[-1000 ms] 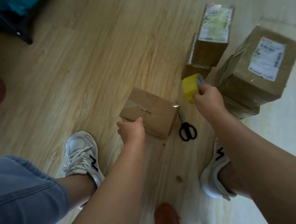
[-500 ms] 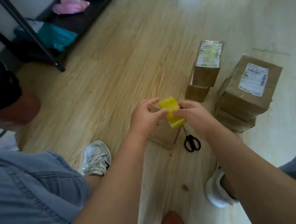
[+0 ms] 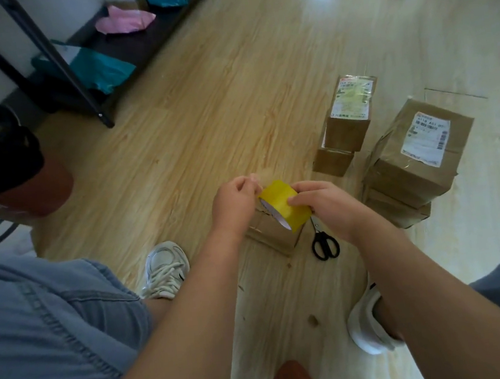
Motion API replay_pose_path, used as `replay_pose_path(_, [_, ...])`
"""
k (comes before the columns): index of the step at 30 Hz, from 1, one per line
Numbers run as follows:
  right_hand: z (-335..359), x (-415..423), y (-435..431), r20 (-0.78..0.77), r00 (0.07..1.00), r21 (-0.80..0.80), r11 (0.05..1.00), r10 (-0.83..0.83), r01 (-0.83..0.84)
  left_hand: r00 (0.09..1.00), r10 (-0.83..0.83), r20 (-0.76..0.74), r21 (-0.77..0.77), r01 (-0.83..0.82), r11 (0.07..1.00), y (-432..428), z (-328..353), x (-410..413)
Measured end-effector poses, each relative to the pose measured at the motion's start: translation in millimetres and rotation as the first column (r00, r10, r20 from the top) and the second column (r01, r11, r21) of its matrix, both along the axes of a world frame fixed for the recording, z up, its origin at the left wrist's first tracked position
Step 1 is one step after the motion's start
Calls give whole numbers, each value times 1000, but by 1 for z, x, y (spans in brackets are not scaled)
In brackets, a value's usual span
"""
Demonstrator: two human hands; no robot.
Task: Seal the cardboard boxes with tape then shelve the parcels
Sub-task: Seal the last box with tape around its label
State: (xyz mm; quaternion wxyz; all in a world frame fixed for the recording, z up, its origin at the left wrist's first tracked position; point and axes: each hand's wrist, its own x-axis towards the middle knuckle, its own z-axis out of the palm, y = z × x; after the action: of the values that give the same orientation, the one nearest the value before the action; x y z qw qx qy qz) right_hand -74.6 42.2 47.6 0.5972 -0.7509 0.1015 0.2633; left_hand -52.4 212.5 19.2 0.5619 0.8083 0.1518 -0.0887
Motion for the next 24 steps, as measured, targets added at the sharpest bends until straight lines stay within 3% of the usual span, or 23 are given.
replay_pose_path(4, [0, 0, -1, -13, 1000, -17, 999, -27, 27, 984, 87, -153, -219, -120, 968, 2, -8, 1])
replay_pose_path(7, [-3, 1, -3, -17, 1000, -32, 999, -17, 16, 979, 36, -198, -296, -95, 950, 8, -13, -1])
replay_pose_path(14, [-3, -1, -3, -41, 998, -34, 998, 55, -56, 988, 28, -152, -278, -70, 958, 6, -17, -3])
replay_pose_path(19, [-9, -3, 7, -102, 969, -139, 961, 225, -238, 987, 120, -104, -167, -136, 976, 6, -25, -1])
replay_pose_path(24, [-11, -5, 13, -58, 987, -172, 972, 152, -160, 971, 213, -111, -115, -226, 967, 8, -29, -4])
